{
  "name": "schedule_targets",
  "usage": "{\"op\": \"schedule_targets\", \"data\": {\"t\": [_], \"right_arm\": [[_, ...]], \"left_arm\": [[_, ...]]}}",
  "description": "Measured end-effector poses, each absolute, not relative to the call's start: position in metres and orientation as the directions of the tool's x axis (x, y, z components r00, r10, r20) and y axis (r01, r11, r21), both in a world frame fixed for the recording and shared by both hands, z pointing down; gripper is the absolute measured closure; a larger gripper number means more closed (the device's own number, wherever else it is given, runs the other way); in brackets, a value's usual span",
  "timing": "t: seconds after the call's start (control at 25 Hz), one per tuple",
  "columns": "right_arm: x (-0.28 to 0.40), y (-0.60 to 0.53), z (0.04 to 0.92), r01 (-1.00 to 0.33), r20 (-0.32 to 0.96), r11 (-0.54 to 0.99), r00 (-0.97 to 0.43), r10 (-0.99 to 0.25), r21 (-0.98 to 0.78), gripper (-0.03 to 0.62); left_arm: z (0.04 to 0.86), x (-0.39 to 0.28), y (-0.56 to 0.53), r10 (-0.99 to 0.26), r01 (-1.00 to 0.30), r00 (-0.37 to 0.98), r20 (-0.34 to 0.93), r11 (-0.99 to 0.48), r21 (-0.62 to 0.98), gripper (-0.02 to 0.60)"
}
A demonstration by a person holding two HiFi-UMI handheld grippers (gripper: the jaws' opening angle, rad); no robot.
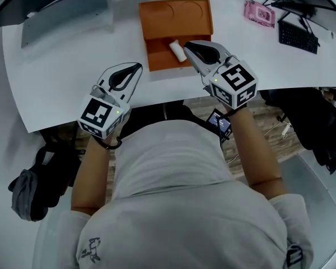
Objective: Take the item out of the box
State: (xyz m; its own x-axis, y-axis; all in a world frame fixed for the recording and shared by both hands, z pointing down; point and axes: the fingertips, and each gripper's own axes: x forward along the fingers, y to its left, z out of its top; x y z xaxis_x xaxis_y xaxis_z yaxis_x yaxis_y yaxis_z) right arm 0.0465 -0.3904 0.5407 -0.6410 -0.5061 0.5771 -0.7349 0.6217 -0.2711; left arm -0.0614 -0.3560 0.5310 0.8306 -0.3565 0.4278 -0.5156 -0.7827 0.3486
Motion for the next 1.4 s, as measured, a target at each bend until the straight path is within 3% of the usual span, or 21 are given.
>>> {"op": "schedule_targets", "data": {"t": [0.64, 0.96, 1.2, 1.4], "right_arm": [[0.039, -0.384, 0.674, -0.765, 0.798, 0.558, -0.536, -0.276, -0.321, 0.437], [0.041, -0.375, 0.721, -0.781, 0.875, 0.541, -0.458, -0.156, -0.312, 0.410], [0.046, -0.371, 0.743, -0.787, 0.912, 0.555, -0.394, -0.114, -0.270, 0.410], [0.050, -0.372, 0.748, -0.792, 0.921, 0.559, -0.370, -0.118, -0.246, 0.451]], "left_arm": [[0.596, -0.065, -0.369, -0.260, -0.472, 0.842, 0.473, -0.779, 0.413, 0.583], [0.613, -0.071, -0.366, -0.248, -0.473, 0.844, 0.475, -0.760, 0.445, 0.583], [0.622, -0.077, -0.365, -0.249, -0.483, 0.840, 0.482, -0.747, 0.456, 0.583], [0.624, -0.081, -0.365, -0.255, -0.491, 0.837, 0.485, -0.741, 0.458, 0.583]]}}
